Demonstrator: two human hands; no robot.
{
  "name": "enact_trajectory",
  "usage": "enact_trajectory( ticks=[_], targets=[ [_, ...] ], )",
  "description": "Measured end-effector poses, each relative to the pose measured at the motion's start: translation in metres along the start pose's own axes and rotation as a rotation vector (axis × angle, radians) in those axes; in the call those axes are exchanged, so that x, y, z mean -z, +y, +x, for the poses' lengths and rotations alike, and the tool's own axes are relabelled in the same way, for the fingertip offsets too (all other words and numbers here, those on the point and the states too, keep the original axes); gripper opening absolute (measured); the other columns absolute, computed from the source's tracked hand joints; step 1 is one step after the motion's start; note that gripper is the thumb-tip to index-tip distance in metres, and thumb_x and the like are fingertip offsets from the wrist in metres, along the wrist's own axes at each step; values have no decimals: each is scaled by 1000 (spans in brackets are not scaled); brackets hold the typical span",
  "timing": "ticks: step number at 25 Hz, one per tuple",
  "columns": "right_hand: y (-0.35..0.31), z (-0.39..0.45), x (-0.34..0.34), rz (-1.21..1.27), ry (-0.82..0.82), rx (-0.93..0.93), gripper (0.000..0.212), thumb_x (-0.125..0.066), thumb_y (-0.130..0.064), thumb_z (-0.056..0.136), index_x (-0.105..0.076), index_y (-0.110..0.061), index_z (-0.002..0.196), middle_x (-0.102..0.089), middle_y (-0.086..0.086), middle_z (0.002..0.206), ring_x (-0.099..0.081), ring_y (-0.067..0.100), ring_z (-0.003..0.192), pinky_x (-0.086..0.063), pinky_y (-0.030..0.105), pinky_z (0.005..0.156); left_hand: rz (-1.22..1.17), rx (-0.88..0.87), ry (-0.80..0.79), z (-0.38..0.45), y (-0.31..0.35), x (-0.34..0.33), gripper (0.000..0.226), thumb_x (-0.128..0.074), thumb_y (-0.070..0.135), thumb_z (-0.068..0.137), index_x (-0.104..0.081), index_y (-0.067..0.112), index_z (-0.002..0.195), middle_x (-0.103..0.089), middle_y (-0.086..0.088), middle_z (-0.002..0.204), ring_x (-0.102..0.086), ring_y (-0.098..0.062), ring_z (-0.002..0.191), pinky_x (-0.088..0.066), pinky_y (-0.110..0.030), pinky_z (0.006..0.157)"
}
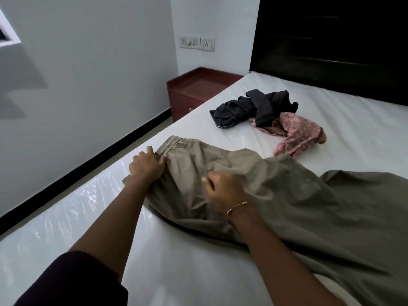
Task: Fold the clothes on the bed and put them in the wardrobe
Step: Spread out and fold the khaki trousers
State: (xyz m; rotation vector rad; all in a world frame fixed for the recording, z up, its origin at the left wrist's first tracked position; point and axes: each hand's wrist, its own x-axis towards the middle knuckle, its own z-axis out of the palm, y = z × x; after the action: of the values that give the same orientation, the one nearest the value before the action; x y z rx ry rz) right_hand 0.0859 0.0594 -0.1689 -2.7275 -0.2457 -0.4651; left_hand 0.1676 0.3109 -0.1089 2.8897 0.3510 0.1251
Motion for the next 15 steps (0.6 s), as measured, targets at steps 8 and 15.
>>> enact_trajectory(
  ticks=[8,15],
  targets=[
    [181,35,68,-117,-181,-599,52,-64,-19,123,-76,-40,169,-54,0,190,-38,36,179,-42,84,148,261,-713,54,76,74,-26,78,-57,21,96,-23,28,165,-28,3,170,-9,-26,161,-10,-57,128],
    [230,11,90,240,-526,-655,84,-91,-40,112,-59,-31,189,-57,13,187,-61,41,163,-55,55,152,644,-777,-255,90,150,-37,47,-62,27,83,-54,38,129,-68,9,118,-64,-20,110,-49,-40,102]
  ],
)
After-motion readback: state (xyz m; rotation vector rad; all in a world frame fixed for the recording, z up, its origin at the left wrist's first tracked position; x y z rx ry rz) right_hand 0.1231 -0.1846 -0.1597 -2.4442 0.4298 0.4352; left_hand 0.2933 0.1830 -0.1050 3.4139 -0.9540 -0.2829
